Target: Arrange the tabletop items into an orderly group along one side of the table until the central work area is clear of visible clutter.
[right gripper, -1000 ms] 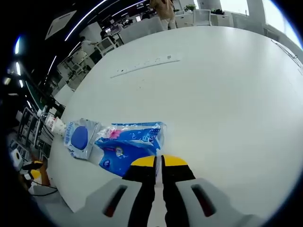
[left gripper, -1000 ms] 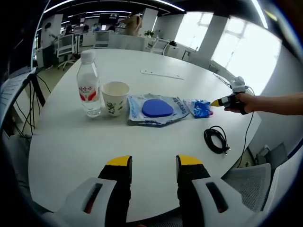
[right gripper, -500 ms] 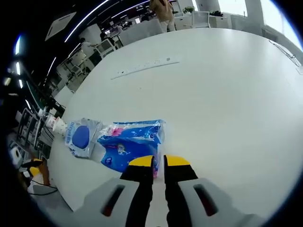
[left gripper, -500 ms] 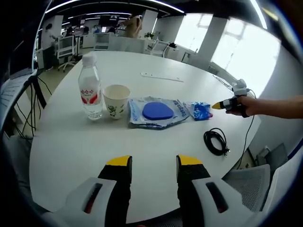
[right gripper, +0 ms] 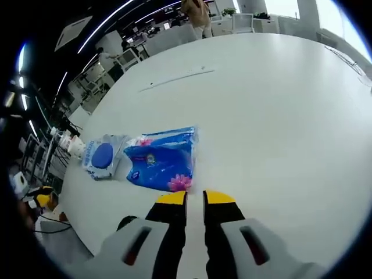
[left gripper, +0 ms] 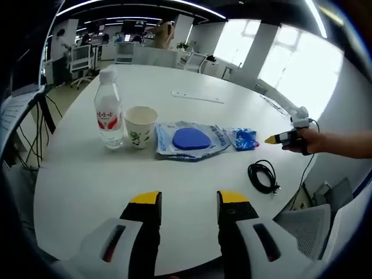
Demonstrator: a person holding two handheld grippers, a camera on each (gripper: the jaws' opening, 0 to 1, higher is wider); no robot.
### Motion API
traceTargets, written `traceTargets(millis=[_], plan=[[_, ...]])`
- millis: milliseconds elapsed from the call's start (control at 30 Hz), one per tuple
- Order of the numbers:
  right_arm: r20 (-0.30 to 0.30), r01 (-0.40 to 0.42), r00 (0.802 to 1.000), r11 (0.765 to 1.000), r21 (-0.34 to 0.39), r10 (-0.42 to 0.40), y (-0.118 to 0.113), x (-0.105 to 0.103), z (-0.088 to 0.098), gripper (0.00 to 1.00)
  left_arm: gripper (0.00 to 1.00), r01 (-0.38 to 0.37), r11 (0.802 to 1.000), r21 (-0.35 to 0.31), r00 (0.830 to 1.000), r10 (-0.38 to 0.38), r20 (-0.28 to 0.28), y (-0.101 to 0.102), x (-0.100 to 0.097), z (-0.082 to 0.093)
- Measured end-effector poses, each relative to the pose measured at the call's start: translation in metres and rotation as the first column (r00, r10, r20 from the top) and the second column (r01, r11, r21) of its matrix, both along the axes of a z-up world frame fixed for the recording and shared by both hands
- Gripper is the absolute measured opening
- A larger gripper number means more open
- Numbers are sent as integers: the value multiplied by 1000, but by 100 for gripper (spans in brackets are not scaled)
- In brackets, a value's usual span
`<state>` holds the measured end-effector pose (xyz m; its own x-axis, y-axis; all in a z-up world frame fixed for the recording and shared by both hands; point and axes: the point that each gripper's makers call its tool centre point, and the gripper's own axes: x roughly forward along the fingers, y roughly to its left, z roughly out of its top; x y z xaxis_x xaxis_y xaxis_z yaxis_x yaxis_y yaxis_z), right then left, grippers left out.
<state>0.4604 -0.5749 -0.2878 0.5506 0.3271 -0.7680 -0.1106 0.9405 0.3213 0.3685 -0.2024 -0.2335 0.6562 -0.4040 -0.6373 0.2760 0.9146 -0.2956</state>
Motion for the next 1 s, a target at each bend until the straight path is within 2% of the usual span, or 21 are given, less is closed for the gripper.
traceTargets(millis=[267, 400, 467, 1000], plan=[[-22, -73, 997, 997, 39, 74, 25, -33, -9, 19, 39, 6, 1000, 3, 1000, -6, -4, 0, -1, -2], [-36, -109, 993, 993, 47, 111, 33, -41, -19, 22, 40, 12, 1000, 7, 1000, -12, -2, -1, 0, -2], [-44, -129, 990, 990, 55, 131, 31, -43, -29, 24, 41, 12, 1000, 7, 1000, -12, -3, 0, 0, -2], [-35, -199, 979, 978, 59, 201, 51, -45, -33, 29, 43, 6, 1000, 1, 1000, -6, 1, 3, -1, 0]])
